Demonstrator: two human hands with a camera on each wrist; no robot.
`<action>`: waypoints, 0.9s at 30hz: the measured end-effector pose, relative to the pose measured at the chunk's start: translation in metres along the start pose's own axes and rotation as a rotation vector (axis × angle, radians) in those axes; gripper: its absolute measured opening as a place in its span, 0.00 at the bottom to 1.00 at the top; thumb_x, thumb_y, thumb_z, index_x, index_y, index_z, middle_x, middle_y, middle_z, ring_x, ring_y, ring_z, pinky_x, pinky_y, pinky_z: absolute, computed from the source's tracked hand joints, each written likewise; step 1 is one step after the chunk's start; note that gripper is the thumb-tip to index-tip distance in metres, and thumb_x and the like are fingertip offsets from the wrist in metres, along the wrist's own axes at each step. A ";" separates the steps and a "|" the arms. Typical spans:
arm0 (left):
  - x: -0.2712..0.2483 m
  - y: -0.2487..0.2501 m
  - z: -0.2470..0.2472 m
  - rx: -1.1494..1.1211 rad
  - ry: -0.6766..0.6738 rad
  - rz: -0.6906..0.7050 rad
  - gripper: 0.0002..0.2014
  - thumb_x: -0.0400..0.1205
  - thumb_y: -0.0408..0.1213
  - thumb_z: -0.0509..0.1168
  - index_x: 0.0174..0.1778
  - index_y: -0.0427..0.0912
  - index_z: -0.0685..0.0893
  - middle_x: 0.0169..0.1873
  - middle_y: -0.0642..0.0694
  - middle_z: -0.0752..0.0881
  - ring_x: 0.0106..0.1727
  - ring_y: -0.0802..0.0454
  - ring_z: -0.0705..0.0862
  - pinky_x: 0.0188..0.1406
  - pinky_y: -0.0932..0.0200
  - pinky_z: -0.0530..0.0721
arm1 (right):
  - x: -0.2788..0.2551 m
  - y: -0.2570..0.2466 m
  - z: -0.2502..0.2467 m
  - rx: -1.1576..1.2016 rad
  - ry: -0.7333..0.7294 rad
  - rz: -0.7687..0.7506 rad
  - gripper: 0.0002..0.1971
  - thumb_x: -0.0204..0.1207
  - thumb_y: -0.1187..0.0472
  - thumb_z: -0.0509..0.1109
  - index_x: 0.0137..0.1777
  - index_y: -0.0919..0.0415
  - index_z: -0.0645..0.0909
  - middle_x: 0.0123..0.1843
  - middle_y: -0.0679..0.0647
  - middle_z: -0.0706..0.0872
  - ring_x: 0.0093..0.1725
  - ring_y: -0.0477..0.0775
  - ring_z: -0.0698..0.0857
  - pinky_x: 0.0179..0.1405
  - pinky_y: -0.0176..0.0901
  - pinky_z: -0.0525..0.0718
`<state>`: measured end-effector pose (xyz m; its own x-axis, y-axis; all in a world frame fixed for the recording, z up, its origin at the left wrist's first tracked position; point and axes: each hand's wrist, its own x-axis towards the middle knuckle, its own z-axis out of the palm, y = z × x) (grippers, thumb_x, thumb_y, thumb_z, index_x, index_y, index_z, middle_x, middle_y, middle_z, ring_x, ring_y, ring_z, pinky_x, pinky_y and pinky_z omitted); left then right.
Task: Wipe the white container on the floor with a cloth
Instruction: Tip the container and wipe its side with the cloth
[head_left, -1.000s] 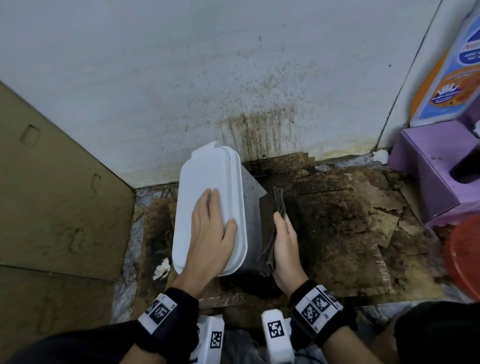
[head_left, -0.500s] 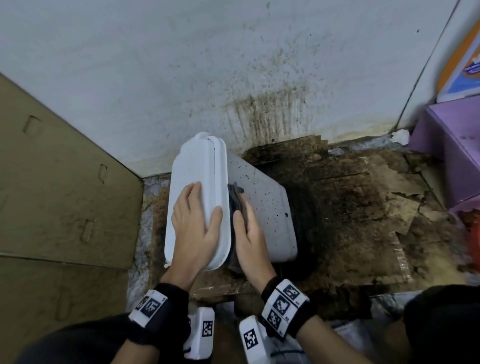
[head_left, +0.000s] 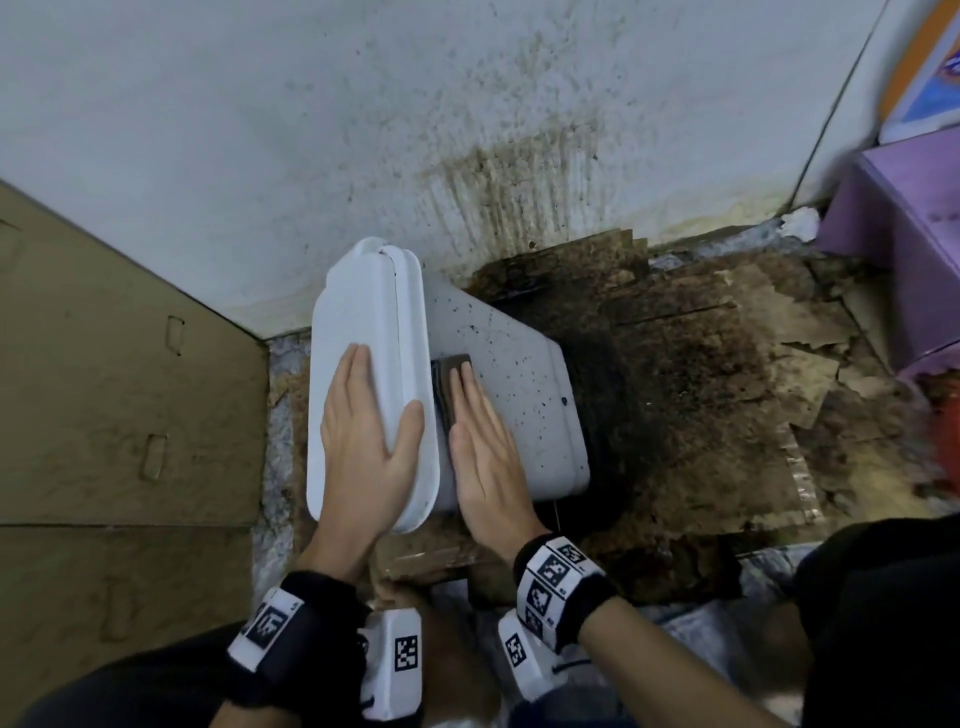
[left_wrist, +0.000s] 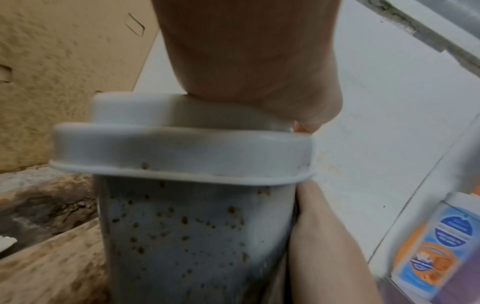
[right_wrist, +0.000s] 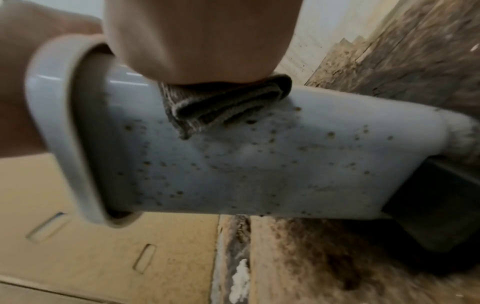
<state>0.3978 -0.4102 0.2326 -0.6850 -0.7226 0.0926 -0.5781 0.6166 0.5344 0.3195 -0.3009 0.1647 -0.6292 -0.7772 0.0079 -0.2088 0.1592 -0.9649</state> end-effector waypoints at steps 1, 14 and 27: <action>0.000 -0.002 -0.001 -0.009 -0.004 -0.007 0.42 0.87 0.62 0.51 0.93 0.40 0.54 0.92 0.46 0.56 0.93 0.53 0.53 0.88 0.63 0.47 | 0.001 0.010 -0.001 -0.013 0.000 0.013 0.27 0.94 0.48 0.41 0.91 0.43 0.45 0.92 0.36 0.44 0.89 0.35 0.43 0.88 0.41 0.43; -0.003 -0.016 -0.010 -0.030 -0.011 -0.010 0.41 0.88 0.60 0.52 0.93 0.40 0.54 0.92 0.47 0.56 0.93 0.53 0.54 0.90 0.57 0.50 | 0.011 0.016 0.013 0.035 0.040 0.296 0.27 0.94 0.50 0.41 0.91 0.43 0.41 0.91 0.38 0.37 0.88 0.34 0.37 0.90 0.49 0.39; -0.001 -0.014 -0.009 -0.045 -0.012 -0.011 0.42 0.87 0.61 0.52 0.93 0.40 0.54 0.92 0.47 0.56 0.92 0.54 0.53 0.87 0.66 0.45 | 0.007 0.067 -0.015 -0.027 -0.049 0.303 0.26 0.94 0.51 0.39 0.89 0.43 0.35 0.90 0.38 0.31 0.88 0.33 0.34 0.91 0.55 0.42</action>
<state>0.4108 -0.4207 0.2327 -0.6840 -0.7255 0.0765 -0.5654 0.5935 0.5727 0.2897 -0.2865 0.1037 -0.6288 -0.7203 -0.2931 -0.0368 0.4040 -0.9140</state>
